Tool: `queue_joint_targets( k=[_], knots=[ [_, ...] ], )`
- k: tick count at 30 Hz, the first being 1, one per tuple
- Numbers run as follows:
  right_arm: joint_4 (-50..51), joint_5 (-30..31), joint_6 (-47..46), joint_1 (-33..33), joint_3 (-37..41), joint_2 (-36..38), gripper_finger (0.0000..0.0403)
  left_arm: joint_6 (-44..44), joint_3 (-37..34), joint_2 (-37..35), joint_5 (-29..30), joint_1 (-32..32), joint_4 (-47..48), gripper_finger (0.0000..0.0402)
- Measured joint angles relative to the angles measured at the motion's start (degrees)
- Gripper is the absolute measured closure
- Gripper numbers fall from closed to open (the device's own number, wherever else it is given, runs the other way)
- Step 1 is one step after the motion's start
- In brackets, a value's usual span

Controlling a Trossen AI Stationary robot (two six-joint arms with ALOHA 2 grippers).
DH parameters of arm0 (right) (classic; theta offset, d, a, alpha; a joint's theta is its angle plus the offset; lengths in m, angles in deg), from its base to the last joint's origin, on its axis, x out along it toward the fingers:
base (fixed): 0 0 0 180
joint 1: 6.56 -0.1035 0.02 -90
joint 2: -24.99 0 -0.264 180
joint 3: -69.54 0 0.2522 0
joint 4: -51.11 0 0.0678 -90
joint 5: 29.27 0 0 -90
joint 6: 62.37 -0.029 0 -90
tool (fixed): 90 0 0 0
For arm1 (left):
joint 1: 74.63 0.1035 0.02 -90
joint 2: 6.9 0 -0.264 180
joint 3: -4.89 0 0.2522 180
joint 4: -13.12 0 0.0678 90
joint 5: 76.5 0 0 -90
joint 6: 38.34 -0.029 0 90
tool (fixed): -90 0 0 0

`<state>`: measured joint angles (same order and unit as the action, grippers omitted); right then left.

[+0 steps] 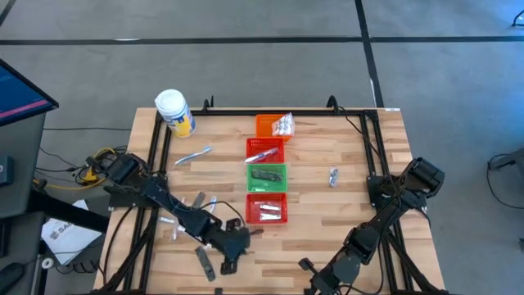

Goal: Pick & Place Travel size toiletries
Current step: Put the black comb into the green basket

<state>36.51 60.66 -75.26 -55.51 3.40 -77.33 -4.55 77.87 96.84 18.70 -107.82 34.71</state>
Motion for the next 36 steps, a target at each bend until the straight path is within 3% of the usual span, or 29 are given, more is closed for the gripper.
queue_joint_targets(
  k=[4,13,29,36],
  knots=[
    [0.1,0.0,0.0,0.0,0.0,0.0,0.0397,-1.4,2.7,-0.1,2.8,-0.3,1.9,0.0401],
    [0.1,0.0,-0.2,0.0,0.0,0.0,0.0397,8.6,2.8,0.7,13.0,2.8,21.1,0.0401],
    [0.1,0.0,-0.6,-0.1,0.0,0.0,0.0397,5.0,6.1,7.1,10.5,4.3,22.7,0.0401],
    [0.1,0.0,-0.7,-0.1,0.0,0.0,0.0397,-0.4,9.5,7.5,7.0,4.1,16.2,0.0401]
  ],
)
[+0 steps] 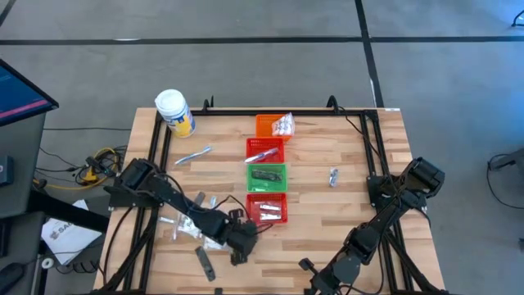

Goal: Pick & Place Travel size toiletries
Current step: Put the black comb into the green basket

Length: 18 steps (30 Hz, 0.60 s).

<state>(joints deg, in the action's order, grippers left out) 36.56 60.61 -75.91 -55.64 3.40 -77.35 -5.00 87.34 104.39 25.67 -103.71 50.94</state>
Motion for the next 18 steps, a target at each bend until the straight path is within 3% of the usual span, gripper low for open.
queue_joint_targets(
  k=[7,18],
  knots=[
    [0.0,0.0,0.0,0.0,0.0,0.0,0.0397,-5.0,0.5,-0.1,-1.0,-1.4,-12.0,0.0401],
    [0.0,0.0,0.1,0.0,0.0,0.0,0.0397,5.9,0.8,0.2,6.9,-2.9,-2.9,0.0401]
  ],
)
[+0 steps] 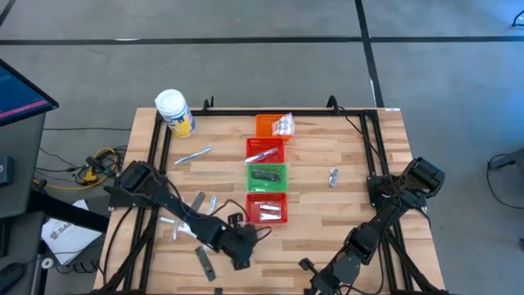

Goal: Pick & Place Travel size toiletries
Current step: Put the black comb into the green basket

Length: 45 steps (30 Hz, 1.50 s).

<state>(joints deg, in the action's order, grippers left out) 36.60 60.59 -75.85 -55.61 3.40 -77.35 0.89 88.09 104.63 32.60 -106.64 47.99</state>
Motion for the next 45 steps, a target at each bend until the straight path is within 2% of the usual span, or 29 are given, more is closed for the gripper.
queue_joint_targets(
  k=[8,15,23,27,32,40,45],
  knots=[
    [0.0,0.0,0.4,0.1,0.0,0.0,0.0397,-0.2,0.2,3.6,-1.9,1.2,-1.3,0.0401],
    [0.4,0.0,0.4,0.1,0.0,0.0,0.0397,-6.6,0.2,4.2,-4.3,1.5,-7.8,0.0401],
    [0.5,0.0,0.4,0.1,0.0,0.0,0.0397,-15.0,3.5,4.3,-4.5,2.5,-9.8,0.0401],
    [0.5,0.0,0.4,0.1,0.0,0.0,0.0397,-16.2,5.6,4.3,-4.5,2.1,-10.2,0.0401],
    [0.9,0.0,0.4,0.1,0.0,0.0,0.0397,-10.0,7.0,4.2,-6.9,-0.7,-7.3,0.0401],
    [1.1,0.0,0.4,0.7,0.0,0.0,0.0397,7.0,6.9,3.2,-9.3,-7.0,4.7,0.0401],
    [1.2,0.0,0.4,1.4,0.0,0.0,0.0397,10.7,6.9,3.5,-10.8,-8.5,5.5,0.0401]
  ],
)
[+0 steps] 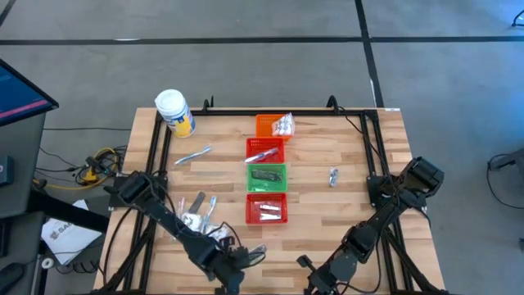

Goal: Pick & Place Travel size toiletries
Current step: Put the black comb into the green basket

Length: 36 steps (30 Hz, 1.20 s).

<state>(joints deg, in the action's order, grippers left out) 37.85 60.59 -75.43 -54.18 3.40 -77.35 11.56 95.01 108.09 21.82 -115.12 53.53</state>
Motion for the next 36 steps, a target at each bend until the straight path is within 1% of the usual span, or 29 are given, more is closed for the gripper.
queue_joint_targets(
  k=[5,8,12,17,20,30,36],
  knots=[
    [0.0,0.0,0.0,0.6,0.0,0.0,0.0397,0.1,-0.9,0.0,0.0,1.0,4.2,0.0401],
    [0.0,0.0,0.1,0.6,0.0,0.0,0.0397,-0.9,-2.0,0.0,0.1,2.2,4.1,0.0401],
    [0.0,0.0,0.4,0.6,0.0,0.0,0.0397,-5.1,-2.5,-0.1,-0.2,3.7,4.1,0.0401],
    [0.0,0.0,1.0,0.9,0.0,0.0,0.0397,-14.2,-2.5,-0.1,-0.2,5.3,4.2,0.0401],
    [0.0,0.0,1.0,0.9,0.0,0.0,0.0397,-18.0,-2.5,-0.1,0.0,6.6,4.3,0.0401],
    [0.0,0.0,1.0,0.9,0.0,0.0,0.0397,-27.1,-2.6,-0.1,0.2,10.0,3.3,0.0401],
    [2.0,0.0,0.3,2.0,0.0,0.0,0.0397,-30.6,-2.8,0.2,0.2,10.4,-1.2,0.0401]
  ],
)
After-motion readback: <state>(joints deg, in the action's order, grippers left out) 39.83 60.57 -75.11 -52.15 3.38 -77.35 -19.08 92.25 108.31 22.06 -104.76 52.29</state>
